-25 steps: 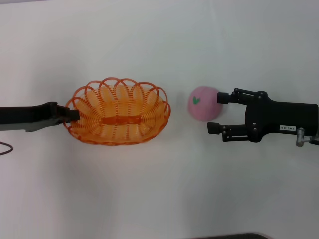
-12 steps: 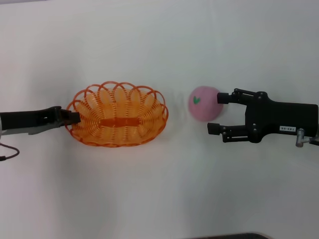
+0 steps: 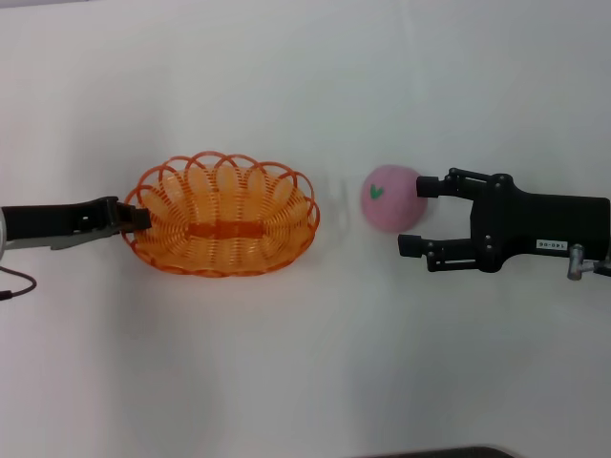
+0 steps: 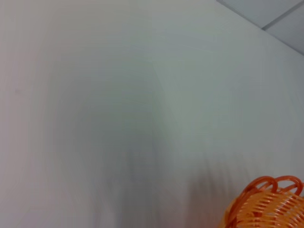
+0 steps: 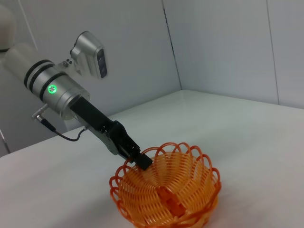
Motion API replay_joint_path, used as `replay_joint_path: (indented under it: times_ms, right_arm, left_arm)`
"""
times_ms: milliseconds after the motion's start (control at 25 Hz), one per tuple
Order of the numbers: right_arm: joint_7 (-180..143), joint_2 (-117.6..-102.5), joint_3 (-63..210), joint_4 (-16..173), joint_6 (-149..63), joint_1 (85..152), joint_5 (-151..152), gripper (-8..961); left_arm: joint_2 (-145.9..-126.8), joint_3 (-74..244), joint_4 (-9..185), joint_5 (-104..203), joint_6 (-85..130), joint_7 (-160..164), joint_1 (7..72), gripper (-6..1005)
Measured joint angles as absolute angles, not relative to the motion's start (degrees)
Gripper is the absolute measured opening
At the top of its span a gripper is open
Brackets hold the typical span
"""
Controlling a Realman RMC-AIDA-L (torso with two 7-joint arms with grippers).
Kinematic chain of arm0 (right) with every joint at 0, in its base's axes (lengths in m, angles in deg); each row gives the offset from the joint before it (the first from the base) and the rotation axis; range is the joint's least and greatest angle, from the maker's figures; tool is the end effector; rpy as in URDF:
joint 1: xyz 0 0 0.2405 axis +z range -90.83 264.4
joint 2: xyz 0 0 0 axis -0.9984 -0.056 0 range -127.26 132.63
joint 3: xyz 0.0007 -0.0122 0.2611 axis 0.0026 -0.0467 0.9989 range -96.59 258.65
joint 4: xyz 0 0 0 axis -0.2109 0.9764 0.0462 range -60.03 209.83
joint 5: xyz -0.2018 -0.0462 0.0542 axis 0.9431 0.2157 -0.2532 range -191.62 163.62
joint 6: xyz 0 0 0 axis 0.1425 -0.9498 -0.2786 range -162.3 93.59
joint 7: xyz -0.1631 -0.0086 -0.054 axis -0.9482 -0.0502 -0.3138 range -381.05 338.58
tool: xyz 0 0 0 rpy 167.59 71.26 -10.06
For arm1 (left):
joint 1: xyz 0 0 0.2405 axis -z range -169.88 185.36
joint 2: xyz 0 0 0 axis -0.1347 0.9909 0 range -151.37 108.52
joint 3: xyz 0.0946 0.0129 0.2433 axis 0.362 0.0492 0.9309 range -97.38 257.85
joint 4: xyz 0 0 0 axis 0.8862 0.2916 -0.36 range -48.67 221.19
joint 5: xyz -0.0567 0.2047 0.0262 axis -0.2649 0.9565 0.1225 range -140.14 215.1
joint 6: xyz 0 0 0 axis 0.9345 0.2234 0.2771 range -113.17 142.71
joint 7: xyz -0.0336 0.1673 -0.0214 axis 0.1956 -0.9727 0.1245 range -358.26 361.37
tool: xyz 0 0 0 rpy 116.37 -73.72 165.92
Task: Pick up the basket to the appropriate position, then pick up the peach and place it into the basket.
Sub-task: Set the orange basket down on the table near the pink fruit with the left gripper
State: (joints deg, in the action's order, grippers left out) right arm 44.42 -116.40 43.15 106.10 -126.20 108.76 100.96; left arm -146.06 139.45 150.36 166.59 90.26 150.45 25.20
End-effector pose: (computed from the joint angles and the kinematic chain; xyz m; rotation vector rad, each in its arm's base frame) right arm 0.3034 0.2856 -0.0434 -2.7122 0.6149 0.7251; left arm -0.2911 0.3279 -0.0388 -2.1309 -1.8058 -0.3020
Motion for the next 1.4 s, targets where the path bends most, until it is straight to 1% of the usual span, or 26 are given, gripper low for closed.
replay_joint_path:
  times_ms: [1400]
  right_arm:
    - [44.2, -115.97, 43.1, 106.1, -126.2, 108.7, 101.0, 940]
  left_arm:
    - [-146.06, 141.0, 147.8, 163.1, 87.5, 152.6, 23.8, 60]
